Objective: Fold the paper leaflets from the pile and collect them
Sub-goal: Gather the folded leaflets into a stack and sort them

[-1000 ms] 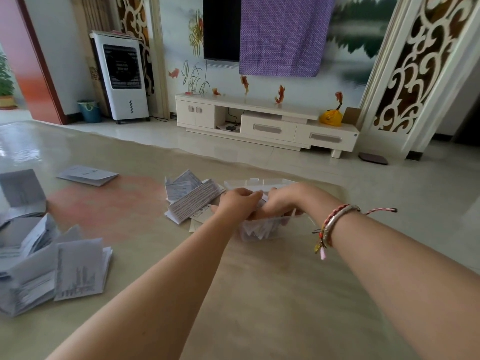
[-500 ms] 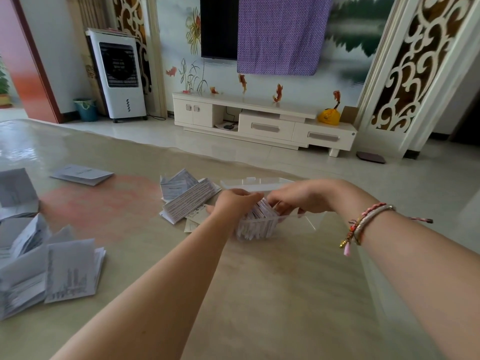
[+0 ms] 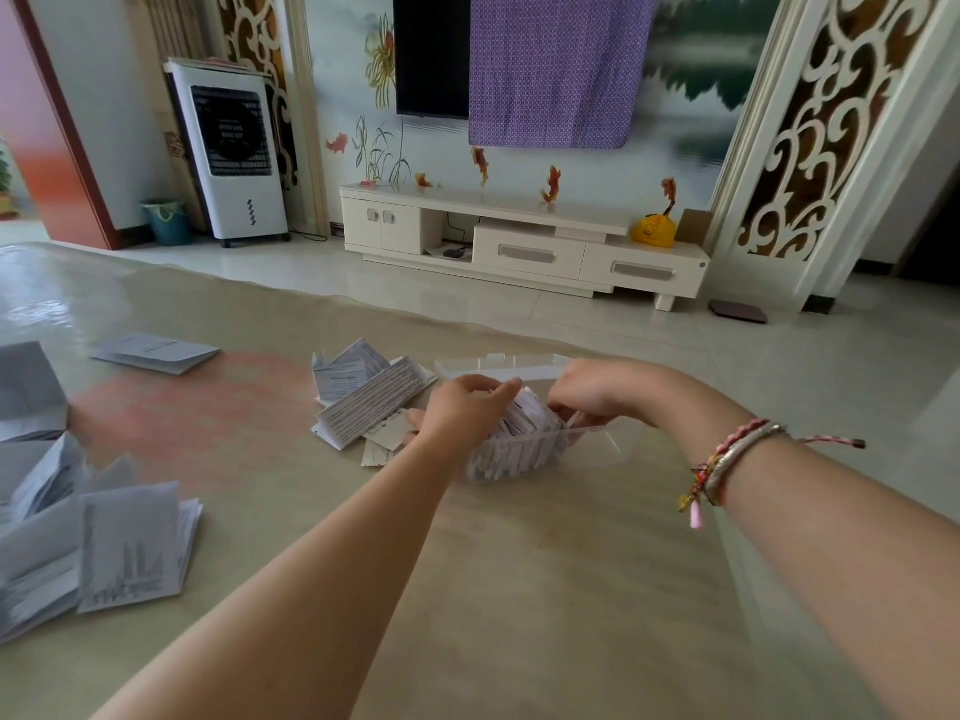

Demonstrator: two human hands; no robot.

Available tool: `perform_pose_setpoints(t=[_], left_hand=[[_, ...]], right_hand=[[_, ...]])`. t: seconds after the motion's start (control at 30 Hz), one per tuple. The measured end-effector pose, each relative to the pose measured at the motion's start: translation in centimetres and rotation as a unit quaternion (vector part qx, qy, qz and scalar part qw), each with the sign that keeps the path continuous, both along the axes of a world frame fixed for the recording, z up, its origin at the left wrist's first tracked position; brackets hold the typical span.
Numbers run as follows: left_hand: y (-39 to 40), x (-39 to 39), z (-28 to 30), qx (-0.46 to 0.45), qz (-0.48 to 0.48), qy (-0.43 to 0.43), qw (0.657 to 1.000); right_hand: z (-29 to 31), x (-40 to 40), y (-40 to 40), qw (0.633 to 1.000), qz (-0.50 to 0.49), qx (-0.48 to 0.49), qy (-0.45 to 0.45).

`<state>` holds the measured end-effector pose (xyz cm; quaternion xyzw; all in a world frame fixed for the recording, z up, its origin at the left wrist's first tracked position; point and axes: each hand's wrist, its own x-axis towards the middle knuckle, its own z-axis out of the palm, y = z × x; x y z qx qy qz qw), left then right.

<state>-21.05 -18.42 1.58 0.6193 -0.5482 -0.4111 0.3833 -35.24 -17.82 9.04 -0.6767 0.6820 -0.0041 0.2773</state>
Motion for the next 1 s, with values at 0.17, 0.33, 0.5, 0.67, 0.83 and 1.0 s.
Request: perform_pose_setpoints(t=[0.17,0.33,0.5,0.67,0.83,1.0], left_hand=[[0.9,0.4,1.1,-0.005,0.056,-0.006,0.998],[1.5,0.3,2.4,-0.16,0.132,-0.136,0.969],[0.1,-1.1,3.6,-0.124,-0.015,-0.211,0.969],[-0.7,-3.0,4.2,-0.062,-0.087,-0.328,0.939],[-1.2,-3.7,3.5,-0.041,-0.137,-0.292,0.946],[-2.0,-4.2,4.2,-0.032,-0.151,-0.272,0.95]], right_hand=[[-0.3,-0.6,0.0,0.999,-0.012,-0.03,0.033],[-0.4,-1.4,-0.1,0.997,-0.054,-0.048,0.009],[-0.4,-1.7,-0.3,0.996,-0.075,-0.045,-0.013],[-0.2,-1.6,-0.9,0.995,-0.084,-0.052,-0.032],[0.1,-1.6,-1.1,0.995,-0.08,-0.035,-0.045],[0.1,-2.1,-0.7,0.996,-0.073,-0.044,-0.034]])
